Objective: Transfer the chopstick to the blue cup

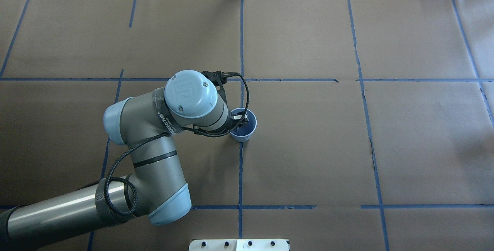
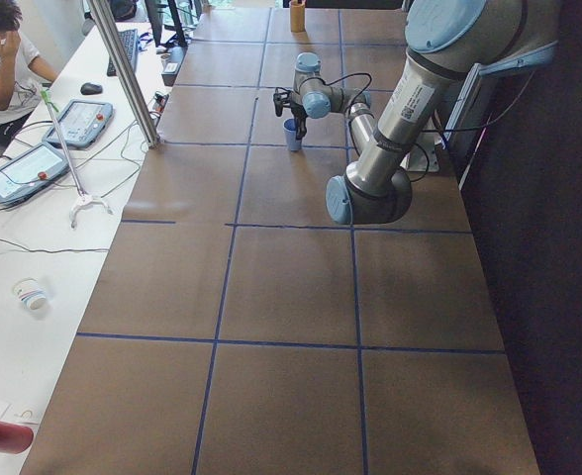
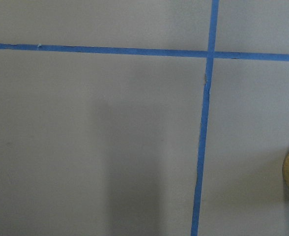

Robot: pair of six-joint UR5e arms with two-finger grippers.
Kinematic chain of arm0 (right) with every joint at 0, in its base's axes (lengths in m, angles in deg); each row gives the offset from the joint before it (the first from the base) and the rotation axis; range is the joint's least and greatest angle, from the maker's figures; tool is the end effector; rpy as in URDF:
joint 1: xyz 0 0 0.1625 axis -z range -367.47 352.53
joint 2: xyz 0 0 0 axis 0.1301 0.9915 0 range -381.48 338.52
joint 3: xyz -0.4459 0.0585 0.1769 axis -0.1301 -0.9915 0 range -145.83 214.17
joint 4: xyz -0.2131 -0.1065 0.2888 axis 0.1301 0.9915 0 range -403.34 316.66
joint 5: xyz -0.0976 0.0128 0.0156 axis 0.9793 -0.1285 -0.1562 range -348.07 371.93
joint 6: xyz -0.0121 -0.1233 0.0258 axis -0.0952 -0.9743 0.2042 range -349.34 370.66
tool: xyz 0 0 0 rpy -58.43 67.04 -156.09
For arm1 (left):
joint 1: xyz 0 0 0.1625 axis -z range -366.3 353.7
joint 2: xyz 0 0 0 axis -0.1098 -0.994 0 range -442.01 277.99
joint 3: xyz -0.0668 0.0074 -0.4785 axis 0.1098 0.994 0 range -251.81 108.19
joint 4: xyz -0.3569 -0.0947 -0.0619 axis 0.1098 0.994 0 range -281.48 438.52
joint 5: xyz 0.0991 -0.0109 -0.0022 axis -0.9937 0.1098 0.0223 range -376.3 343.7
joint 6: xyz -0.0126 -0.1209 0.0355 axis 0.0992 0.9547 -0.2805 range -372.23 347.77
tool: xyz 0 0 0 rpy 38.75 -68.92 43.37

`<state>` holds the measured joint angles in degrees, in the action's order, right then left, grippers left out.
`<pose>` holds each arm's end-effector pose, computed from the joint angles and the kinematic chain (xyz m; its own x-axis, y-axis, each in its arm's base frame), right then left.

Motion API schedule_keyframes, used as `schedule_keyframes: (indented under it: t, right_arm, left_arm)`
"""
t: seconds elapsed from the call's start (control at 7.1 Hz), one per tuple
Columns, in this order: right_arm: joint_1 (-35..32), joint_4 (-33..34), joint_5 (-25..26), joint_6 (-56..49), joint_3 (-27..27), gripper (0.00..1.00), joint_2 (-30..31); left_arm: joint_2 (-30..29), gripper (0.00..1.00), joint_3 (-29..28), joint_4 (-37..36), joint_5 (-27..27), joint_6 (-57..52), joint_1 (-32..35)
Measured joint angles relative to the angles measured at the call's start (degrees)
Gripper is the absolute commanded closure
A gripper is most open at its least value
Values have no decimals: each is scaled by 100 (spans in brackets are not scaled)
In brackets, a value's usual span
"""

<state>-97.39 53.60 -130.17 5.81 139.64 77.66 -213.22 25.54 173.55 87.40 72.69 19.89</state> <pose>0.0330 -0.3699 0.6799 0.6120 -0.0772 0.7871 0.0534 0.9970 0.0563 0.5898 -0.4052 0.2565 0.5534 -0.1764 -0.8141 0.2098 0.9753 -0.0688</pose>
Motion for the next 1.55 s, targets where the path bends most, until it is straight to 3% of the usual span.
schedule_keyframes:
  t: [0.42, 0.85, 1.27, 1.41, 1.55]
  right_arm:
    - [3, -10, 194, -10, 28, 0, -6]
    - [-66, -4, 1040, 46, 72, 2, 13]
    - [-954, -10, 1210, -1030, -533, 5, 27]
    - [-1153, -135, 1218, -1367, -832, 8, 66]
    - [-1237, -535, 1222, -1499, -1165, 20, 173]
  left_arm:
    - [661, 0, 1354, -90, -66, -24, 246]
    - [1285, 0, 2576, -842, -32, -317, 581]
    - [1970, 0, 2957, -1005, 246, -917, 985]
    - [2015, 0, 2971, -1010, 279, -952, 1041]
    - [2032, 0, 2978, -1012, 293, -961, 1074]
